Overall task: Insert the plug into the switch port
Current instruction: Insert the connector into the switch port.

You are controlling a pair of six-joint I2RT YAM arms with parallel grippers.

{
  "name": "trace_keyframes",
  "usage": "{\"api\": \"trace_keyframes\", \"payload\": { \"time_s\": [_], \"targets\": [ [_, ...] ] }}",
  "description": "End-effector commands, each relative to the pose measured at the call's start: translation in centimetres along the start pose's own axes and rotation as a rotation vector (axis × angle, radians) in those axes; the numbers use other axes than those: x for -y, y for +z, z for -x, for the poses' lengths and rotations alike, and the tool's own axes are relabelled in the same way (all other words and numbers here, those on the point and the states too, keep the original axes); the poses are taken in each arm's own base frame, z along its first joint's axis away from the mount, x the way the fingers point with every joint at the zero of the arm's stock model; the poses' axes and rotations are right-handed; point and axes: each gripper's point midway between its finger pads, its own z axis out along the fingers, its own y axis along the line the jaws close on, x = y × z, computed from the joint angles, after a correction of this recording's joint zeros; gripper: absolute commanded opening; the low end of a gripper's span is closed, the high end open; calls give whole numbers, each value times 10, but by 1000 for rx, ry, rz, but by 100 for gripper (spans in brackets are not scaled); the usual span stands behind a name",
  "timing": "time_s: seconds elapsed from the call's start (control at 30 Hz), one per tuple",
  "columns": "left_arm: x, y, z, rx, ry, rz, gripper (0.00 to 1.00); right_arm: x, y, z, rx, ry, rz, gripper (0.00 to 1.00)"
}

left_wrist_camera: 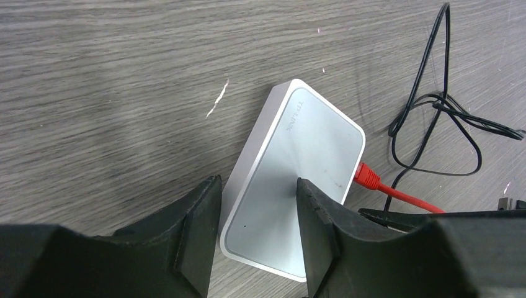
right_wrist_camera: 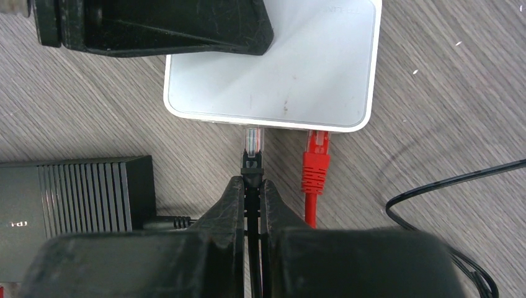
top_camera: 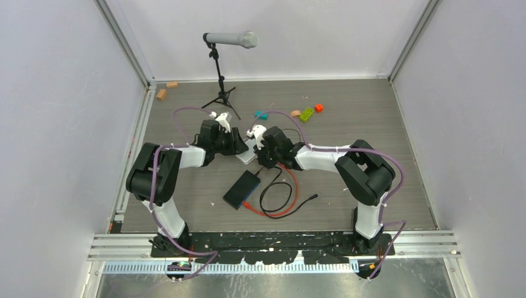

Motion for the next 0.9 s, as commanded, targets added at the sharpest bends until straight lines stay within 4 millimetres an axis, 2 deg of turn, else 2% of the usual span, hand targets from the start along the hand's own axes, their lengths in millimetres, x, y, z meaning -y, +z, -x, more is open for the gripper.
{"api": "trace_keyframes", "payload": {
  "time_s": [0.0,0.17,0.57,0.87],
  "targets": [
    [17,5,1,-24,41,-57,50,8,0,35,80,-11,-31,0],
    [23,8,-1,-40,68,-76,54,12,-1,37,76,-30,-55,0],
    [30,11,-6,-68,91,-99,51,19,6,28,36,-147,-61,0],
    [26,10,11,-29,137,-56,57,19,6,21,31,-175,-55,1]
  ]
}}
